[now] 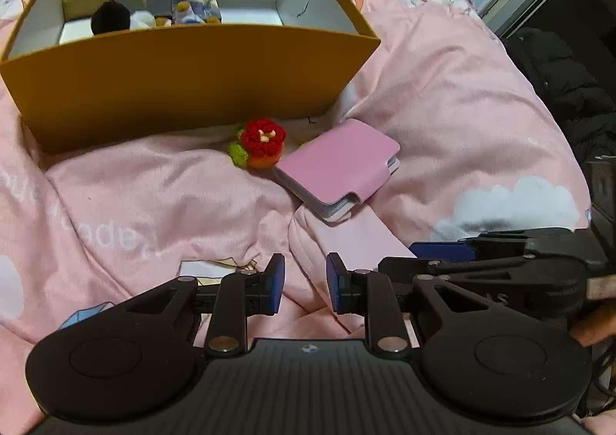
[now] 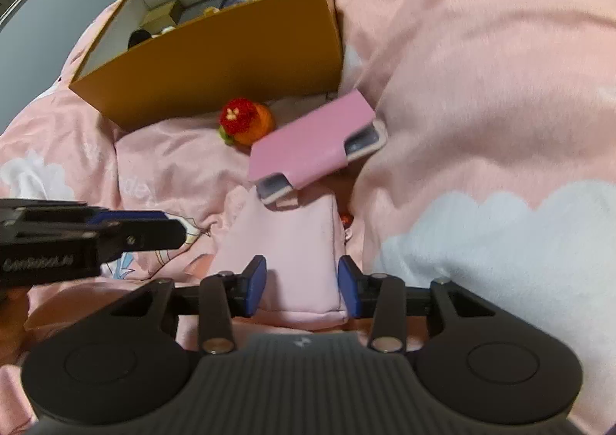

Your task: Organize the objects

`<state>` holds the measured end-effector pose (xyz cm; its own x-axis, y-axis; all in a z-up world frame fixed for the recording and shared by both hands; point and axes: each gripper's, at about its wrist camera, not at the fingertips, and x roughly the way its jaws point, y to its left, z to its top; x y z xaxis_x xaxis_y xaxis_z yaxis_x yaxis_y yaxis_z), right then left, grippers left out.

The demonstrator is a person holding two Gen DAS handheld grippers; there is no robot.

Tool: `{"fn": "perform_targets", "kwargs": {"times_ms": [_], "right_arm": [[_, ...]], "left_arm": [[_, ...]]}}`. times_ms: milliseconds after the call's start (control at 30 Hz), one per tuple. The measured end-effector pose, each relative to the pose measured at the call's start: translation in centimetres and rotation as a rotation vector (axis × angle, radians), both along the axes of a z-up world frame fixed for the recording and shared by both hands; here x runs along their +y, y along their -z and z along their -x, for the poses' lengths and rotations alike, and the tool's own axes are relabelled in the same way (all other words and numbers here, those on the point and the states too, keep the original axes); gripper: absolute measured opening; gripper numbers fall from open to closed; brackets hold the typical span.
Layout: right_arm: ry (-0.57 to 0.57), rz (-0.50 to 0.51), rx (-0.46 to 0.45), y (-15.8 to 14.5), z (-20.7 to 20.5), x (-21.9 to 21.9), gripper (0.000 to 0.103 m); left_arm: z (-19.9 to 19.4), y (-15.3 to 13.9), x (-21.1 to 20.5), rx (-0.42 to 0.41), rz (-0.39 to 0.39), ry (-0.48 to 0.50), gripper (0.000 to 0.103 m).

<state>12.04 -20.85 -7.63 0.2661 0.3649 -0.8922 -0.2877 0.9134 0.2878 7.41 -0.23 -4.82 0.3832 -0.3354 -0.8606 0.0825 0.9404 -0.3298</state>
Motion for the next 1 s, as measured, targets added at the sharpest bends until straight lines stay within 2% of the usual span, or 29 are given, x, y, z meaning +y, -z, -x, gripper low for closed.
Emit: {"fn": "perform_targets", "kwargs": {"times_ms": [100,167,267,333,467,667,767,900,1000], "right_arm": [[0.032,-0.042,0.047,1.1,-0.6,-0.5,0.042],[0.047,-0.058,0.054,1.3,-0.7,-0.6,0.026],[0.008,-0.053,-0.008,-0.1,0.1,0.2,0.013],[-0.045,-0.054,-0.072,-1.4,0.9,1.2,0.011],[-0.169,0.008,-0.169,-2.8,2.0,4.2,0.011],[-0.246,-0.083,-0.136,-2.5,1.8,5.9,0.02],[-0.256,-0.121,-0.14,-2.4,2.1,6.3,0.022],[-0.249,-0.154,-0.115,-2.2,2.1,6.0,0.024],[-0.259,-0.151,-0.115,-2.3,2.5,6.1,0.024]], "left_arm": [[0.5,-0.6,0.1,-0.027,-0.016,-0.006,0.026],[0.6,-0.7,0.3,-0.026,-0.025,-0.012,0.026],[0.6,-0.6,0.6,-0.018,-0.049,-0.049,0.026],[0.7,-0.8,1.1,-0.021,-0.059,-0.075,0.026],[1.2,-1.3,2.3,-0.043,-0.035,-0.116,0.026],[1.5,-1.7,3.3,-0.056,-0.018,-0.159,0.026],[1.5,-1.7,3.1,-0.063,0.0,-0.138,0.025],[0.7,-1.6,2.4,-0.065,0.1,-0.102,0.025],[-0.1,-1.3,0.9,-0.047,0.079,-0.058,0.025]]}}
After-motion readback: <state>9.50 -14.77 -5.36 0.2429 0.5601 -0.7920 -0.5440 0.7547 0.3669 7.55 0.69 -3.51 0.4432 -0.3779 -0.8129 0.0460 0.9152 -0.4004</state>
